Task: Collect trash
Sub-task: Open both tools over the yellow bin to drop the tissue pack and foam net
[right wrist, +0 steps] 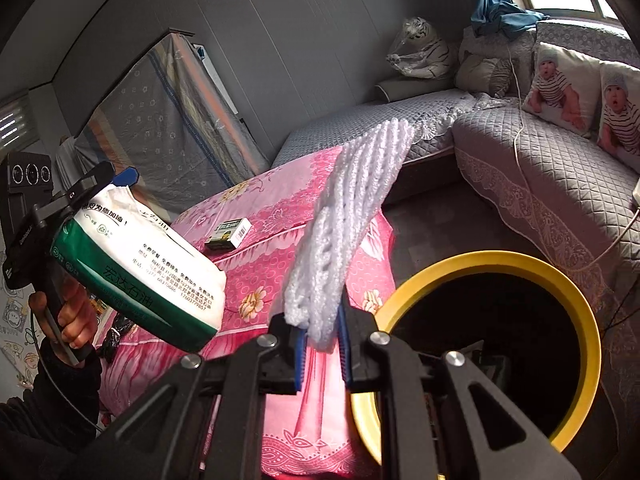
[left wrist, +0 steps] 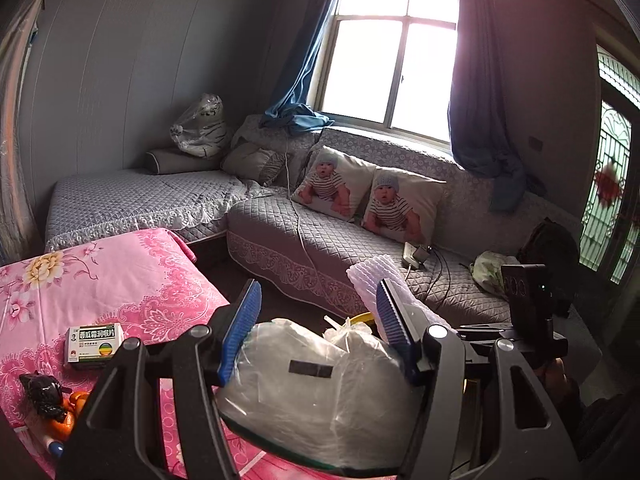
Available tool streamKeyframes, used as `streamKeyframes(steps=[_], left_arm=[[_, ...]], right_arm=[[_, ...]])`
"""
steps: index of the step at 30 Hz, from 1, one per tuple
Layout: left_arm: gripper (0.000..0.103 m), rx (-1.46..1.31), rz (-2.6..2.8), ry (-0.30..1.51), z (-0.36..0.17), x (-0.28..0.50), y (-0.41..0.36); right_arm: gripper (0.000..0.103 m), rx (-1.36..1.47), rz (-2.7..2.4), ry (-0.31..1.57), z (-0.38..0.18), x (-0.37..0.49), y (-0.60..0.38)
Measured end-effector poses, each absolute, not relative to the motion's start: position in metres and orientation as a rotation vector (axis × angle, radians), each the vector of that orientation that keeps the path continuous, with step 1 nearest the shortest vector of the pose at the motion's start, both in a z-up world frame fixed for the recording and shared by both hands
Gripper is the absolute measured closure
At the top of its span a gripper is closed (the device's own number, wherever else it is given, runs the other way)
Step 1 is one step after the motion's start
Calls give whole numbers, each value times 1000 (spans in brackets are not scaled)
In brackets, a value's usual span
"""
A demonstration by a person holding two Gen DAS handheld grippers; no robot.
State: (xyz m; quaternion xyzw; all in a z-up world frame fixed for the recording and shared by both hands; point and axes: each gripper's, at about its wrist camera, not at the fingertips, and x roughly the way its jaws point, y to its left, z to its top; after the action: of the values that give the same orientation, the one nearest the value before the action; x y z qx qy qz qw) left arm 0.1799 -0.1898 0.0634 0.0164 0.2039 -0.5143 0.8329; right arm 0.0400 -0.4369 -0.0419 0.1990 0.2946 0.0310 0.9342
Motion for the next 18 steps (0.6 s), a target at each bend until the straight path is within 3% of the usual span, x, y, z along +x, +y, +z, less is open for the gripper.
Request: streamKeyframes(steps=[18], left_arm=[[46, 133, -1289, 531, 28, 150, -340]], right_arm=[[91, 496, -143, 661, -103, -10, -509]])
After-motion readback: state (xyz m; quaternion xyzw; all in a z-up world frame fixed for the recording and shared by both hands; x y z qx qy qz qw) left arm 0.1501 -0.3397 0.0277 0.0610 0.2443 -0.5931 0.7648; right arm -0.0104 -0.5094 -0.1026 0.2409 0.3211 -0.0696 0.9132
